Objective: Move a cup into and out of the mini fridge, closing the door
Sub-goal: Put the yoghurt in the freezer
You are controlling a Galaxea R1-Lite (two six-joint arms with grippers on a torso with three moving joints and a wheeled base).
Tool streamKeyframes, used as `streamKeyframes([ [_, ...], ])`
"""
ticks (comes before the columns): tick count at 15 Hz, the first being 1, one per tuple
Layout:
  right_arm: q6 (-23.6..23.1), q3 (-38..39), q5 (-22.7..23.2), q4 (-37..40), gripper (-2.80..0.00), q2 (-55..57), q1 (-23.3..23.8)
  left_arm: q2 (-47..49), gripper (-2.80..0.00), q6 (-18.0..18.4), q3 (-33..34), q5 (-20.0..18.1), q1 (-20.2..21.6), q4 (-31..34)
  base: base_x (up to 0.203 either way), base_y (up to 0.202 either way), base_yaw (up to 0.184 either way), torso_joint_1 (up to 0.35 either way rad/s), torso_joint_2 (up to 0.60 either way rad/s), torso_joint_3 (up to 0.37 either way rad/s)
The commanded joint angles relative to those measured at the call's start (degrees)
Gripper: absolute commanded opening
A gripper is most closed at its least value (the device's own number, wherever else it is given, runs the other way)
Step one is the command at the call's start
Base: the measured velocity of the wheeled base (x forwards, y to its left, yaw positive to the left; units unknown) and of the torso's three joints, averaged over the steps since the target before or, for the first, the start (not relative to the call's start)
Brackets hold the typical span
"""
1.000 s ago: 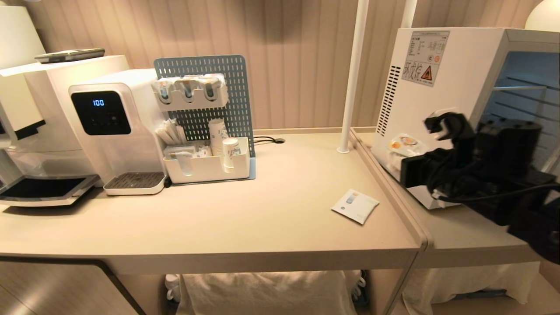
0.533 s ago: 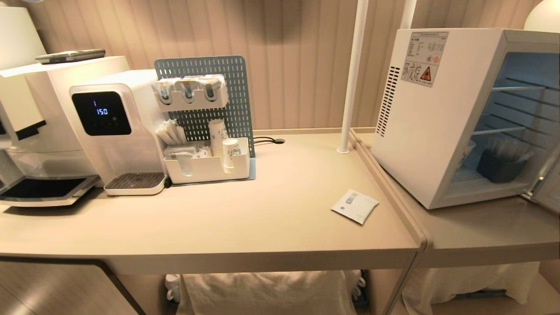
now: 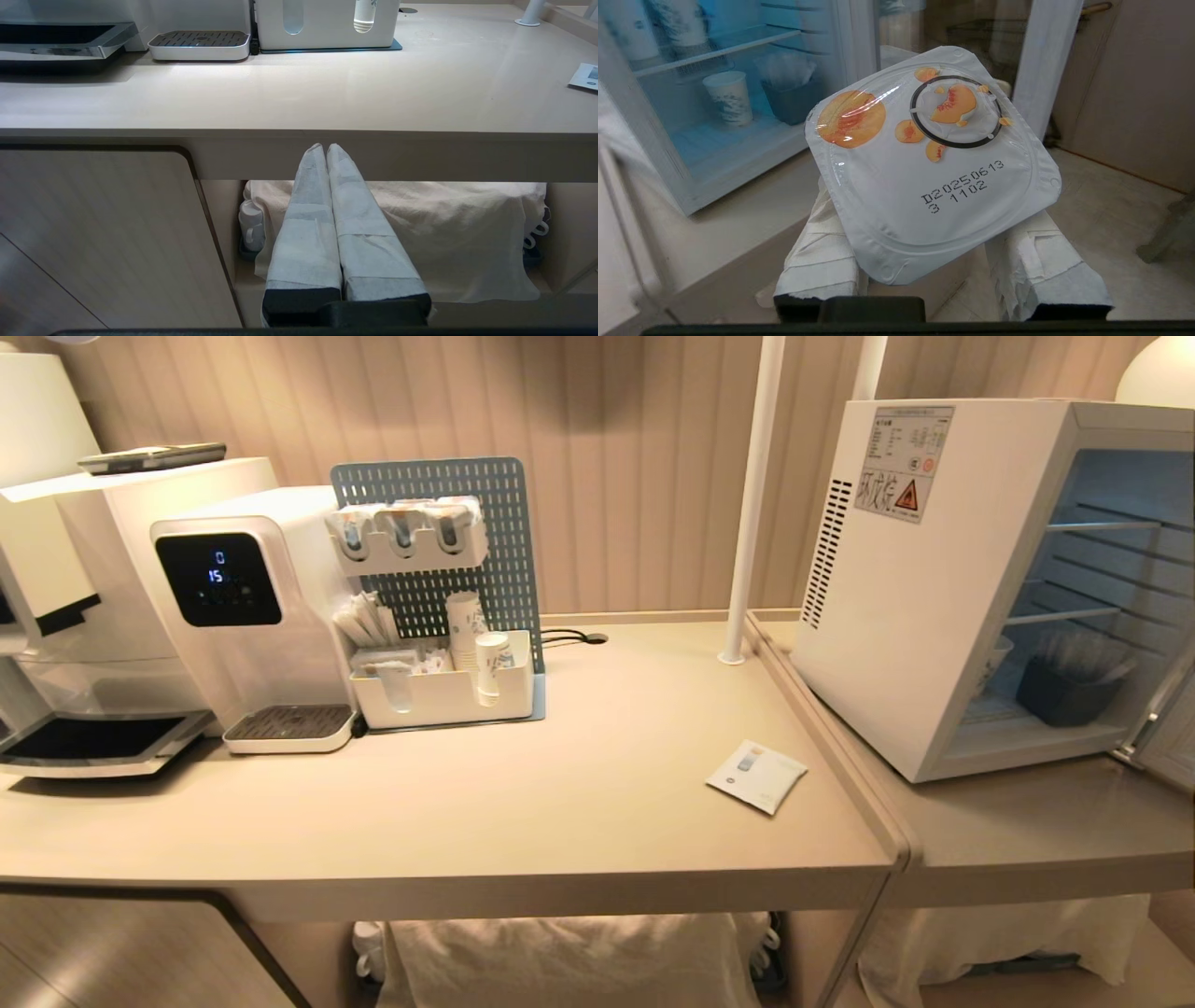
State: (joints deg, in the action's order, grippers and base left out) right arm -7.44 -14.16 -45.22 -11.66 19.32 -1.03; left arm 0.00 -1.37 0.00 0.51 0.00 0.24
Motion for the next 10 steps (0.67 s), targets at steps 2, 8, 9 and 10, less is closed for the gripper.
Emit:
streamKeyframes([
  [2,0.55,6.95,6.9,1.54,-2.8,-18.15,0.54,0.09,-2.8,-0.04,0.09,0.02,0.0,0.02,0.0,0.0,0.0,0.0,0.0,0.0],
  [8,7.62,13.68,37.78,6.42,-2.8,-19.39,0.75,0.09,-2.8,-0.04,0.09,0.02,0.0,0.02,0.0,0.0,0.0,0.0,0.0,0.0],
  [9,7.18,13.46,42.15,8.71,-2.8,-19.39,0.76,0.09,-2.8,-0.04,0.09,0.02,0.0,0.02,0.0,0.0,0.0,0.0,0.0,0.0],
  [10,4.89,13.89,45.0,11.52,-2.8,-19.39,0.76,0.09,-2.8,-0.04,0.09,0.02,0.0,0.0,0.0,0.0,0.0,0.0,0.0,0.0],
])
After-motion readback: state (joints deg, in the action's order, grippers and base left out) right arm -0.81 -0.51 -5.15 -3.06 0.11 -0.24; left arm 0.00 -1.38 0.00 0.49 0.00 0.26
